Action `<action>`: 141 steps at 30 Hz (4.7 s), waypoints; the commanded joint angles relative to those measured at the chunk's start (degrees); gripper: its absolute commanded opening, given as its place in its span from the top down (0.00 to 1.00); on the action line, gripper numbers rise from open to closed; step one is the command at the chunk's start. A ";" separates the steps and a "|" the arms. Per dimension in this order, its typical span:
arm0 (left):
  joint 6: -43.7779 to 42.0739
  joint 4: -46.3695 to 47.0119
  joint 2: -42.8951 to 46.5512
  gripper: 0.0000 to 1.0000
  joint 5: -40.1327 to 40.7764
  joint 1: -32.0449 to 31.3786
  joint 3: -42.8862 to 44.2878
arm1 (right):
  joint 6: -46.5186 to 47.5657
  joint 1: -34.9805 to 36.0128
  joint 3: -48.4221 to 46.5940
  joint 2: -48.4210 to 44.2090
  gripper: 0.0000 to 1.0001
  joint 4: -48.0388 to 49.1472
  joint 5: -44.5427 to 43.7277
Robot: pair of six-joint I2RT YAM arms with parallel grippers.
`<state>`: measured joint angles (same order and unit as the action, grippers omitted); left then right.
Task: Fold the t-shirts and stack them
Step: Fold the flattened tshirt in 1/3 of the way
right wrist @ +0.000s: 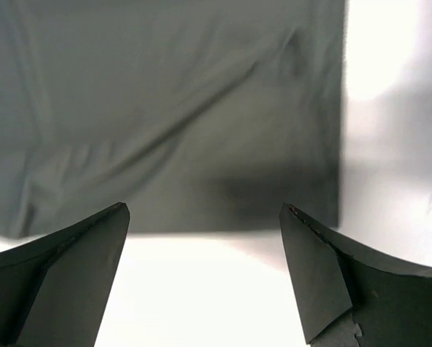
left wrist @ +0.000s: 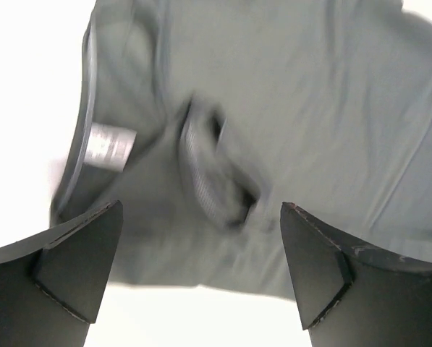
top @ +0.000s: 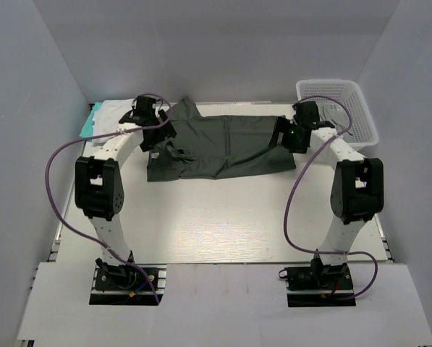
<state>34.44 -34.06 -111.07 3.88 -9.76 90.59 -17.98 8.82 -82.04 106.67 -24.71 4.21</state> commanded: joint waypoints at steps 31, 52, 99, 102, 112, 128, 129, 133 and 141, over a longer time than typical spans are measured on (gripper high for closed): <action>9.42 3.84 34.64 0.00 -0.89 -1.32 -53.40 | -5.58 3.75 46.25 -22.63 0.10 9.52 3.17; 2.39 10.51 41.11 0.00 -20.05 -6.14 -50.07 | -1.62 5.60 40.38 -39.97 0.10 6.34 8.01; 0.28 24.49 13.52 0.00 -11.70 -12.65 -30.84 | -0.92 5.33 36.86 -31.53 0.10 5.90 5.29; -0.25 24.39 10.44 0.00 -11.70 -13.18 -29.77 | -1.09 5.42 36.08 -31.18 0.10 5.46 4.85; -3.23 25.10 10.78 0.00 -10.04 -13.18 -24.59 | -0.22 5.68 34.32 -31.70 0.10 6.08 6.08; -0.60 17.54 31.43 0.00 -8.09 -13.18 -39.94 | -0.57 5.86 35.46 -33.55 0.10 7.74 5.64; -0.60 17.54 31.96 0.00 -9.93 -13.18 -40.74 | -0.48 5.86 35.46 -33.55 0.10 7.92 5.64; -0.07 17.54 28.99 0.00 -11.17 -13.18 -41.28 | -0.92 5.77 35.46 -32.85 0.10 9.06 6.60; -0.07 21.40 19.93 0.00 -14.78 -13.18 -38.82 | -0.92 5.60 34.76 -31.79 0.10 8.89 6.17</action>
<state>34.09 -15.18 -90.32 -9.06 -22.79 49.56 -19.07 14.39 -45.98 74.52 -17.72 10.04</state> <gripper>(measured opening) 0.996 0.904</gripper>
